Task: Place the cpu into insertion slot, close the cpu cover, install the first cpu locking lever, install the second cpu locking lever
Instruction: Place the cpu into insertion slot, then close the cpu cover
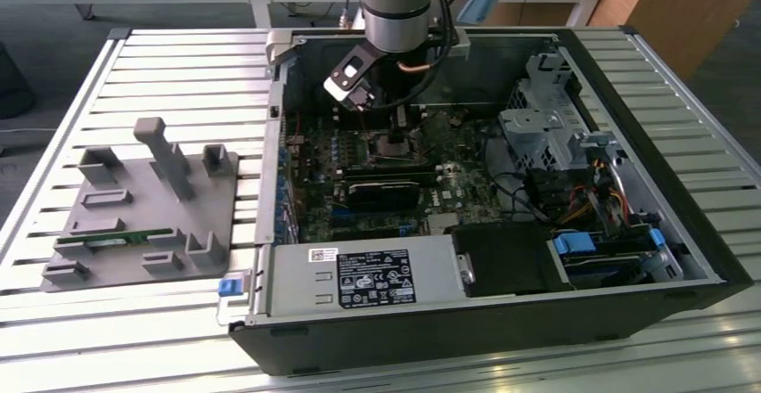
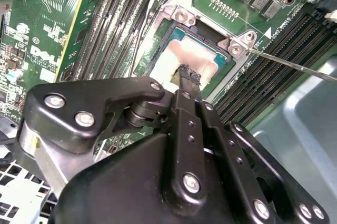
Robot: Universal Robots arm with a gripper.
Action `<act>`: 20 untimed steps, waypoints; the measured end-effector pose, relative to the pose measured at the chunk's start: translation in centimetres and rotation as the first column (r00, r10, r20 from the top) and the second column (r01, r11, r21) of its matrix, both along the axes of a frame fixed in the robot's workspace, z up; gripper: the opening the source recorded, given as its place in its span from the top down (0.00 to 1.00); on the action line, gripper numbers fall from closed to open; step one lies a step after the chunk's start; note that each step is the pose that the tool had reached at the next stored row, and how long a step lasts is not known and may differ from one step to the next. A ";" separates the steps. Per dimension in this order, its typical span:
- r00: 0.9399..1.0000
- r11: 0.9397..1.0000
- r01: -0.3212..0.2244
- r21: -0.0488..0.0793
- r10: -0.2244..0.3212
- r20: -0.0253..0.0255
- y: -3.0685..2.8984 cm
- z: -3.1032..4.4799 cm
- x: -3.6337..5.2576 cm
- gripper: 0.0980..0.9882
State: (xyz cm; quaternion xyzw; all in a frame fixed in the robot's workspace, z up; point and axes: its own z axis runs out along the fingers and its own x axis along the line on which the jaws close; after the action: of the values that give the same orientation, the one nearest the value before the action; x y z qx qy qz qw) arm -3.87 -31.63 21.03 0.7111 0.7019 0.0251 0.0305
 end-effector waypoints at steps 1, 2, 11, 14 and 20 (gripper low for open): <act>1.000 1.000 0.000 0.000 0.000 0.000 0.00 0.04 0.00 0.99; 1.000 1.000 0.000 0.000 0.000 0.000 0.00 0.06 0.01 0.99; 1.000 1.000 0.000 0.000 0.000 -0.001 0.00 0.47 0.02 0.99; 1.000 1.000 0.000 0.000 0.000 -0.002 0.00 0.87 0.02 0.99; 1.000 1.000 0.000 0.000 0.000 -0.002 0.00 1.95 0.02 0.99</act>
State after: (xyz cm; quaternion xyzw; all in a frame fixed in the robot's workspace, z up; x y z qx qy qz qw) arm -3.85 -31.63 22.98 0.7113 0.7019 0.0246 0.0298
